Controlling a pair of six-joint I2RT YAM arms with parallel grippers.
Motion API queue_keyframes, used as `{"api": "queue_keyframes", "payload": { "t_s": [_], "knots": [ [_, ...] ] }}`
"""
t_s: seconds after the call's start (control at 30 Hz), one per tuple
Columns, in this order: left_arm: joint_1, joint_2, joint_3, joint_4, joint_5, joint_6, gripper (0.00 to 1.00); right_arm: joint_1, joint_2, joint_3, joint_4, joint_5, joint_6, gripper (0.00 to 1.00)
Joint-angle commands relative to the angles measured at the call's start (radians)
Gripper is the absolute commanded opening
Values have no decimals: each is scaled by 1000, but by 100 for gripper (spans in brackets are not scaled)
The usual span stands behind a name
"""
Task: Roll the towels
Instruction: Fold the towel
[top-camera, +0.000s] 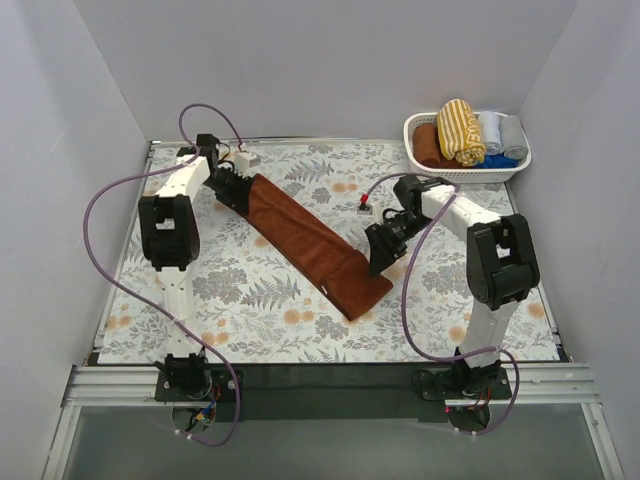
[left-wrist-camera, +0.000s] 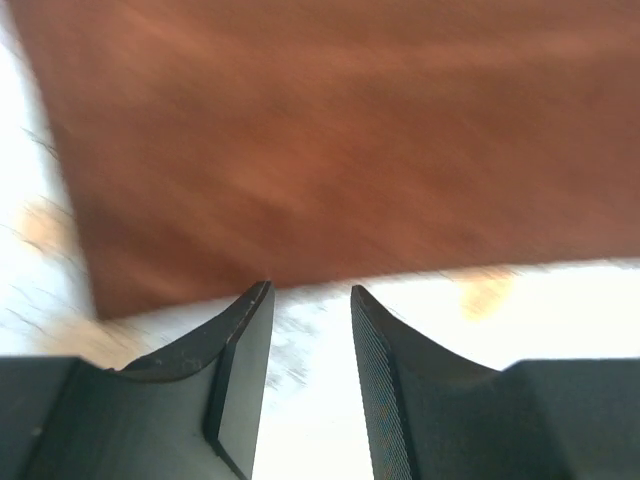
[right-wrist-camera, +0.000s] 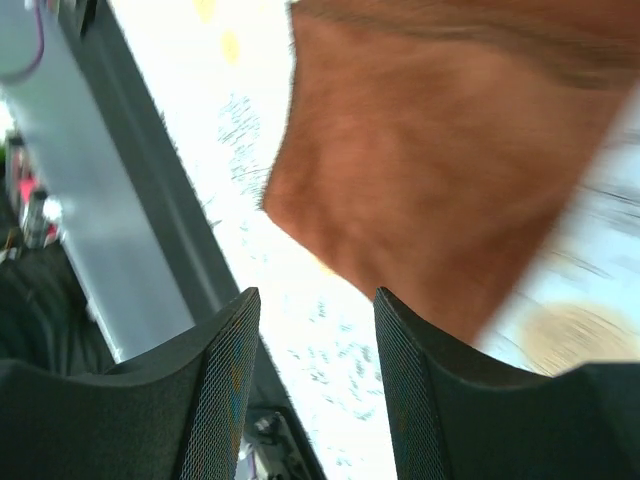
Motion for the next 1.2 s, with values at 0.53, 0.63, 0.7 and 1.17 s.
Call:
{"api": "queue_keyframes", "payload": {
  "t_s": [0.53, 0.63, 0.7, 1.17],
  "knots": [
    [-197, -141, -222, 246, -194, -245, 11, -42, 121, -64, 124, 190, 28, 37],
    [-212, -78, -177, 245, -197, -234, 11, -14, 129, -92, 149, 170, 40, 36],
    [-224, -22, -125, 238, -165, -233, 11, 4, 127, -124, 167, 149, 52, 35],
    [-358, 158, 145, 283, 21, -228, 20, 120, 93, -198, 223, -45, 126, 38]
  ]
}}
